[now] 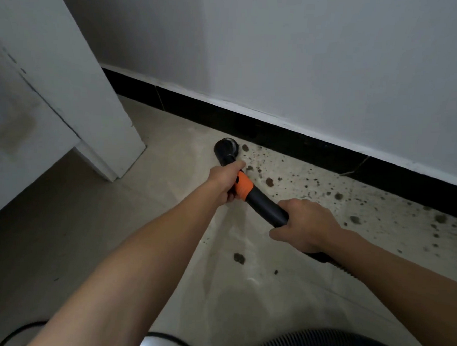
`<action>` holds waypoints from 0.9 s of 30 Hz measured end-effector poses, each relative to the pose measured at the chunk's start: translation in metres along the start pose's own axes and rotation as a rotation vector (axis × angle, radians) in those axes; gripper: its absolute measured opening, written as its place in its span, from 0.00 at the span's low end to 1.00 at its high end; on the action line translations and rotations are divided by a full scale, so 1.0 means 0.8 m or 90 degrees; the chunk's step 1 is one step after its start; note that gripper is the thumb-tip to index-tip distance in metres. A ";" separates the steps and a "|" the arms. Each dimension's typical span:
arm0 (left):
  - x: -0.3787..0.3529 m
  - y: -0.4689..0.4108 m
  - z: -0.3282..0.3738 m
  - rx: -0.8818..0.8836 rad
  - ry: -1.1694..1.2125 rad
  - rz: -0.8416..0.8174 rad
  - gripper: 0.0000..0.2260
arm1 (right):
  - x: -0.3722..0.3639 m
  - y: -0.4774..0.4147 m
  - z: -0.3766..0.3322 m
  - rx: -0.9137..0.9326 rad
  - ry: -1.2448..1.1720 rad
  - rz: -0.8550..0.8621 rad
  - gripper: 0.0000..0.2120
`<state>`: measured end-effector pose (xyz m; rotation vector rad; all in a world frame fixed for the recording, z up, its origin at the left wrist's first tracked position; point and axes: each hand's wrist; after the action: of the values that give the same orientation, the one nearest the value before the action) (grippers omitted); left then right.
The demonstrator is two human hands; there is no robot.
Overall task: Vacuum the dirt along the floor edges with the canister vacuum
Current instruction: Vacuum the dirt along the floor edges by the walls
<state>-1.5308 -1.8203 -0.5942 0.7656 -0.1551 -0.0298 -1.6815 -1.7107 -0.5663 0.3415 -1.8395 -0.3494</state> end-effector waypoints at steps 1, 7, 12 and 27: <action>-0.010 -0.002 0.005 -0.003 -0.005 -0.006 0.14 | 0.003 -0.001 0.006 -0.012 -0.002 0.005 0.12; -0.026 -0.015 0.020 -0.015 0.003 0.000 0.19 | 0.008 -0.012 0.010 -0.037 -0.003 0.029 0.12; -0.036 0.008 0.020 0.004 -0.034 -0.020 0.17 | 0.010 0.014 0.011 -0.065 -0.008 0.024 0.13; 0.003 0.079 -0.006 -0.015 -0.111 0.022 0.17 | 0.010 0.076 -0.017 0.002 -0.037 0.032 0.12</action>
<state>-1.5295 -1.7716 -0.5531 0.7357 -0.3333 -0.0649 -1.6739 -1.6589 -0.5310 0.2892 -1.9017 -0.3244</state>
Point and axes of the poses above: each hand's wrist, its own y-axis away from the middle knuckle, its own x-axis out of the back of the hand, z = x × y, and after that the axes turned 1 degree about z, right-handed
